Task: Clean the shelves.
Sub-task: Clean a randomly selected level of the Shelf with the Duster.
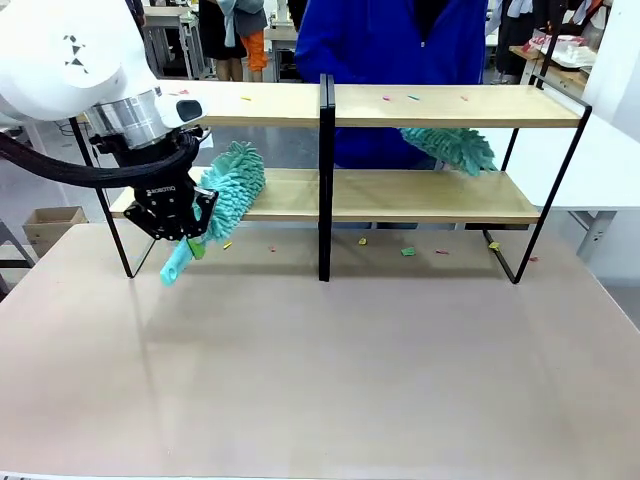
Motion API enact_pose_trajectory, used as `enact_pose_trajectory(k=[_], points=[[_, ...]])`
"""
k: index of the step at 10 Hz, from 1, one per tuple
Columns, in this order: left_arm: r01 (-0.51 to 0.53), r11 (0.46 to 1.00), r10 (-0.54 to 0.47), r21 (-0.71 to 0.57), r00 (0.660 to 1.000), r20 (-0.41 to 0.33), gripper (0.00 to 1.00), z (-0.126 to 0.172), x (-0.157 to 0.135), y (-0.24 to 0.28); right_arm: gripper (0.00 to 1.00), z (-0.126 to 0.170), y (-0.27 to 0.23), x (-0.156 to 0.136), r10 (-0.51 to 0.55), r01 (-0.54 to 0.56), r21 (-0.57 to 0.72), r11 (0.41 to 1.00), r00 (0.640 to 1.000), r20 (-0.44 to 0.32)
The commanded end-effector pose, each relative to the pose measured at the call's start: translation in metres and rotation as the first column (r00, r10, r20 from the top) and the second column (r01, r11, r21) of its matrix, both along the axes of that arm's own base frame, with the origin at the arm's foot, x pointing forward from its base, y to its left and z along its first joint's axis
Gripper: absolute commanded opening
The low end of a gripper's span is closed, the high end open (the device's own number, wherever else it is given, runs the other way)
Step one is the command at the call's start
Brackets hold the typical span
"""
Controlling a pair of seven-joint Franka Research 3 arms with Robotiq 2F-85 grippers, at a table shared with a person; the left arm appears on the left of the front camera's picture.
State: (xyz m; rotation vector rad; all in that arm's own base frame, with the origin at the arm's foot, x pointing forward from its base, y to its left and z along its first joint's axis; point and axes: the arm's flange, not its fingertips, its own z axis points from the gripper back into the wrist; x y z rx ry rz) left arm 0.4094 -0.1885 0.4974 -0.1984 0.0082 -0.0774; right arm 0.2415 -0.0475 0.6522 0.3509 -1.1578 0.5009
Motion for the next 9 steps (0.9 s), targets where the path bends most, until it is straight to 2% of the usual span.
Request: enact_pose_trajectory(k=[1,4,6,7,9], points=[[-0.127,0.991,0.13,0.048,0.99,-0.051,0.13,0.007,-0.008,0.017,1.0,0.0,0.001,0.0,0.001,-0.001,0.002,1.0,1.0,0.0],[-0.259,0.951,0.28,0.17,0.953,-0.113,0.13,0.007,-0.019,0.039,1.0,0.0,0.001,0.0,0.001,-0.001,0.002,1.0,1.0,0.0],[-0.392,0.887,0.406,0.243,0.914,-0.007,0.13,0.02,-0.026,0.054,1.0,0.0,0.001,0.0,0.001,-0.001,0.002,1.0,1.0,0.0],[-0.425,0.865,0.439,0.266,0.899,0.01,0.13,0.025,-0.03,0.06,1.0,0.0,0.001,0.0,0.001,-0.001,0.002,1.0,1.0,0.0],[-0.422,0.848,0.438,0.321,0.899,0.027,0.13,0.028,-0.036,0.065,1.0,0.0,0.001,0.0,0.001,-0.001,0.002,1.0,1.0,0.0]])
